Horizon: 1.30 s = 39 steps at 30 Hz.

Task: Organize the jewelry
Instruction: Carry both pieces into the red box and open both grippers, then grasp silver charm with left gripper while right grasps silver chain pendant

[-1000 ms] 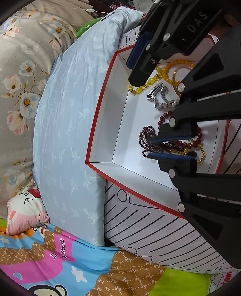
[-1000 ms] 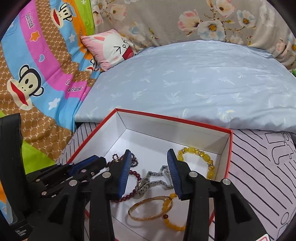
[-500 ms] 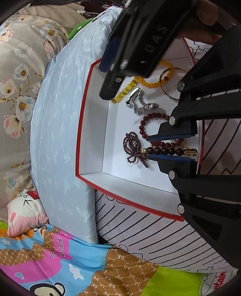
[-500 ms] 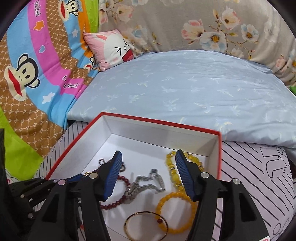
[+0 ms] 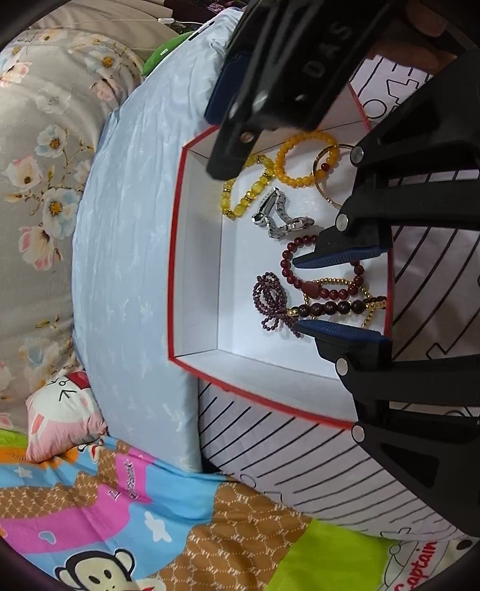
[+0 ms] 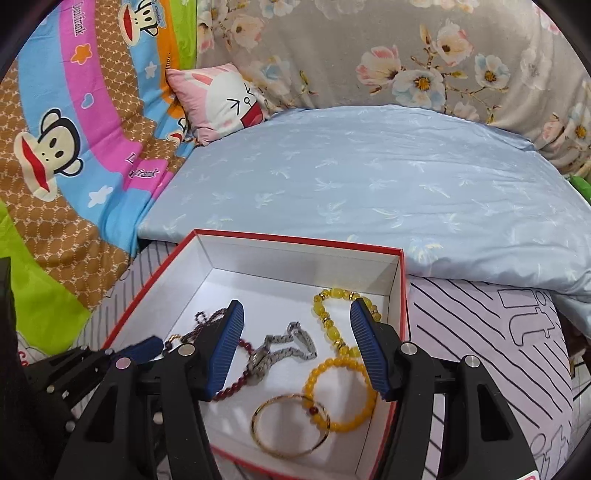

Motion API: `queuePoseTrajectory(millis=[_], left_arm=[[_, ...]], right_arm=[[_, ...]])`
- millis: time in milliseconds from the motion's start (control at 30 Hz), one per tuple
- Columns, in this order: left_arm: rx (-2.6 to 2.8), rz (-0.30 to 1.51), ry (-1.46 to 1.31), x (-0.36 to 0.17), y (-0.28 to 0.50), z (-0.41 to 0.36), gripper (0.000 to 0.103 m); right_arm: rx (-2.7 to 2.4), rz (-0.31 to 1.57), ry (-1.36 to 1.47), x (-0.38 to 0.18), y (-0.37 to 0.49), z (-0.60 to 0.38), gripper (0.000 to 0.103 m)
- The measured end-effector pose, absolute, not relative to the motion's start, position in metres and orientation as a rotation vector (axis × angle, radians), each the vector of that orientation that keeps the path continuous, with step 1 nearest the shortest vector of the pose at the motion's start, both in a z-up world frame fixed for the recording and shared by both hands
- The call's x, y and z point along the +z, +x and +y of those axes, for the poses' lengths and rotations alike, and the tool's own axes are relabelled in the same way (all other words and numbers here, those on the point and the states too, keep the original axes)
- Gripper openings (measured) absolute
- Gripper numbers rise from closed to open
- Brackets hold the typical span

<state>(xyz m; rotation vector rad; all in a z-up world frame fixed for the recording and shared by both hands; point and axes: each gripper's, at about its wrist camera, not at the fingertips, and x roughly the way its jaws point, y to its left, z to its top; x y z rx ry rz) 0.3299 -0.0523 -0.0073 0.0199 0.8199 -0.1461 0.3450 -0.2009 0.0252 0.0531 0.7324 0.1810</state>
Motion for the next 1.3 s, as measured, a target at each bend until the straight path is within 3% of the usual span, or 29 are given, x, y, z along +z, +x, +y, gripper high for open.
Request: queuePoseTrajectory(millis=[400,633,1000,1167,1300], left_arm=[[-0.131,0.755,0.009,0.038,0.277,-0.043,0.045],[-0.099,0.727,0.033,0.047,0.236,-0.042,0.065],[-0.103,0.804,0.037,0.008,0.165,-0.023,0.072],[-0.107,0.873,-0.004,-0.020,0.137,-0.012,0.072],[-0.122,0.899,-0.032,-0.036,0.116,-0.012,0.072]], right_arm=[[0.160,0.704,0.073,0.064,0.264,-0.207,0.067],[0.128,0.683,0.074,0.075,0.218,-0.213,0.071],[0.119,0.763,0.112,0.038,0.135,-0.228,0.071],[0.106,0.818,0.131,0.011,0.107,-0.230,0.066],[0.090,0.865,0.151,-0.012,0.098,-0.229,0.053]])
